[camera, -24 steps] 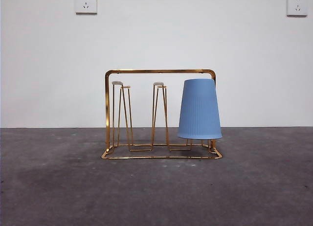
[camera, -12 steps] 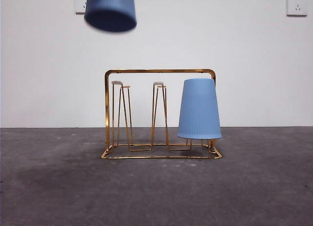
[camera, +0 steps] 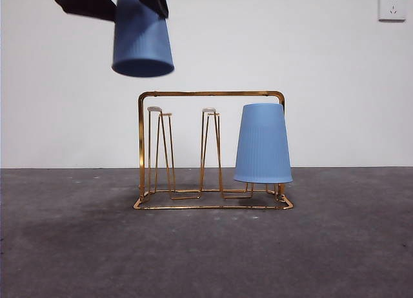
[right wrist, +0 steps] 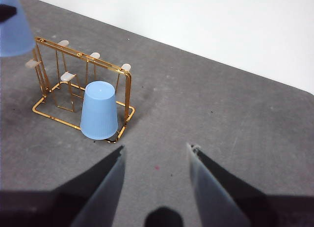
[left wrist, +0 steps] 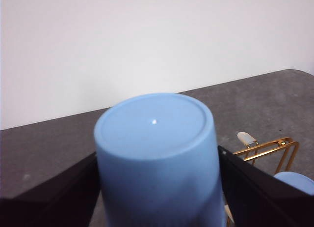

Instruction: Pick up cup 1,put cup 1 in the cup rack,pick up cup 2,put cup 2 in the cup rack

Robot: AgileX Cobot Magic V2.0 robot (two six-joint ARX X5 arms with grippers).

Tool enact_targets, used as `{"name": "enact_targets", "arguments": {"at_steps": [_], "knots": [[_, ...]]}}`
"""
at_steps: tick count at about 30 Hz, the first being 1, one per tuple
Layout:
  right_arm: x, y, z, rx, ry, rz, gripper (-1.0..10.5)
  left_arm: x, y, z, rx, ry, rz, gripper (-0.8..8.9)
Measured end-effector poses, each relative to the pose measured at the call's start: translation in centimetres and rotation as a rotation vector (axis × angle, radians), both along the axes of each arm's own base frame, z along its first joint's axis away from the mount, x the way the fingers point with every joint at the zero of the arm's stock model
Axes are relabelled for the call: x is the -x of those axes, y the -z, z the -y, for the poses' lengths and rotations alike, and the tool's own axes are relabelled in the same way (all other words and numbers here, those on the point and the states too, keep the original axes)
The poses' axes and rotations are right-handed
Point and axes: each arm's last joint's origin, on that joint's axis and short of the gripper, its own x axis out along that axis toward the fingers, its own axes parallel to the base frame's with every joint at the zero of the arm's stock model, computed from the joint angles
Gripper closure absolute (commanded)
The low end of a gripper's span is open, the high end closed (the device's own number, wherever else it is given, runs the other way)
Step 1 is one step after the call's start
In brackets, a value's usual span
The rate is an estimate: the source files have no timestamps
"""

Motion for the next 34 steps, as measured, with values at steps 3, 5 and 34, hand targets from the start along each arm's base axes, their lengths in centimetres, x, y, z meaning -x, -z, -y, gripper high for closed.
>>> {"name": "enact_targets", "arguments": {"at_steps": [3, 5, 34], "knots": [[0.0, 0.0, 0.0, -0.013, 0.006, -0.004, 7.3, -0.8, 1.0, 0.5, -0.012, 0.004, -0.018, 8.19], [0.0, 0.0, 0.0, -0.017, 0.008, -0.005, 7.3, -1.1, 1.6, 0.7, -0.025, 0.006, -0.036, 8.19], [0.1, 0.4, 0.2, 0.004, 0.021, -0.040, 7.3, -4.5, 9.3, 3.0, -0.097, -0.041, -0.256, 8.19]]}}
